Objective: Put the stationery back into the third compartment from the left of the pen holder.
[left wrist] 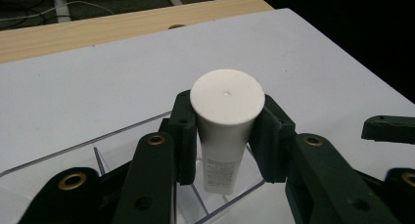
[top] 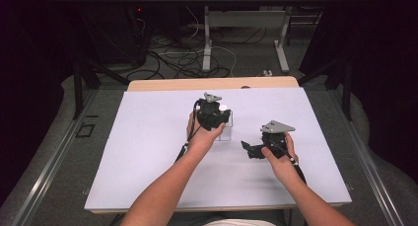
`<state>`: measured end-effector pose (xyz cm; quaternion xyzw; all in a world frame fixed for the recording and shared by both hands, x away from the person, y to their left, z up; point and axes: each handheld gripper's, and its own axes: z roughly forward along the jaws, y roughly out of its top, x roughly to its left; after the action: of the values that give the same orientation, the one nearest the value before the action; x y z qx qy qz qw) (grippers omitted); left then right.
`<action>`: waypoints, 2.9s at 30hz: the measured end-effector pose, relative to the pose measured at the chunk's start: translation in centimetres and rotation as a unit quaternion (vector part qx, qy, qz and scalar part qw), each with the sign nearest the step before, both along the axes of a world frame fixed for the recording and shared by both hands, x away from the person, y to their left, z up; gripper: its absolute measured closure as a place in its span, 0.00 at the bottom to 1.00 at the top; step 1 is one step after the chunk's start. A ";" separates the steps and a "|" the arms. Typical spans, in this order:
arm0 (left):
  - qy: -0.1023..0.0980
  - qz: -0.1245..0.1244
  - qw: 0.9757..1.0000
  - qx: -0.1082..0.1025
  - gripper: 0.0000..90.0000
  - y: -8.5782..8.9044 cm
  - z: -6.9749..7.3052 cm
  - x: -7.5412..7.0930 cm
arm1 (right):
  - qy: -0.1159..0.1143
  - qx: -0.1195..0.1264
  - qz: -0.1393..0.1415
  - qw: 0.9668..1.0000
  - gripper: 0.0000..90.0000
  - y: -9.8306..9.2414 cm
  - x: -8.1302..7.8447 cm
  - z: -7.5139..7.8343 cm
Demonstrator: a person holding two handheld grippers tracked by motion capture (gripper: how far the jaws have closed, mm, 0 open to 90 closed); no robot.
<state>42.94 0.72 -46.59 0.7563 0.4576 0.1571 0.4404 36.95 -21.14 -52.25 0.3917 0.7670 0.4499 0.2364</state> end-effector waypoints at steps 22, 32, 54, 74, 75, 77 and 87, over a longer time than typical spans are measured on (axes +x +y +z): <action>-0.066 -0.017 0.998 -0.001 0.37 3.6 2.7 -1.7 | 0.002 0.004 -0.001 1.000 0.00 -0.1 0.0 0.0; -0.088 -0.008 0.996 -0.018 0.30 7.4 3.5 -3.0 | 0.003 0.004 -0.006 1.000 0.00 -0.2 0.0 0.0; -0.051 0.047 0.997 -0.036 0.00 16.7 1.2 -5.5 | -0.004 0.009 -0.023 1.000 0.00 -1.1 0.2 0.3; -0.050 0.125 0.990 -0.031 0.00 23.6 -2.5 -6.4 | 0.005 0.016 -0.040 0.999 0.00 -2.0 0.5 0.3; -0.047 0.128 0.990 -0.031 0.00 23.7 -2.7 -6.4 | 0.004 0.014 -0.041 0.999 0.00 -2.1 0.5 0.3; -0.044 0.134 0.990 -0.031 0.00 24.0 -3.0 -6.4 | 0.009 0.019 -0.041 0.999 0.00 -2.0 0.5 0.2; -0.034 0.152 0.987 -0.029 0.00 25.3 -4.7 -6.2 | 0.015 0.016 -0.045 0.999 0.00 -2.3 0.8 -0.3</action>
<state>36.77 26.03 -51.27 0.6591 0.5564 0.2339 0.4486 37.77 -23.46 -52.57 0.4357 0.7450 0.4450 0.2390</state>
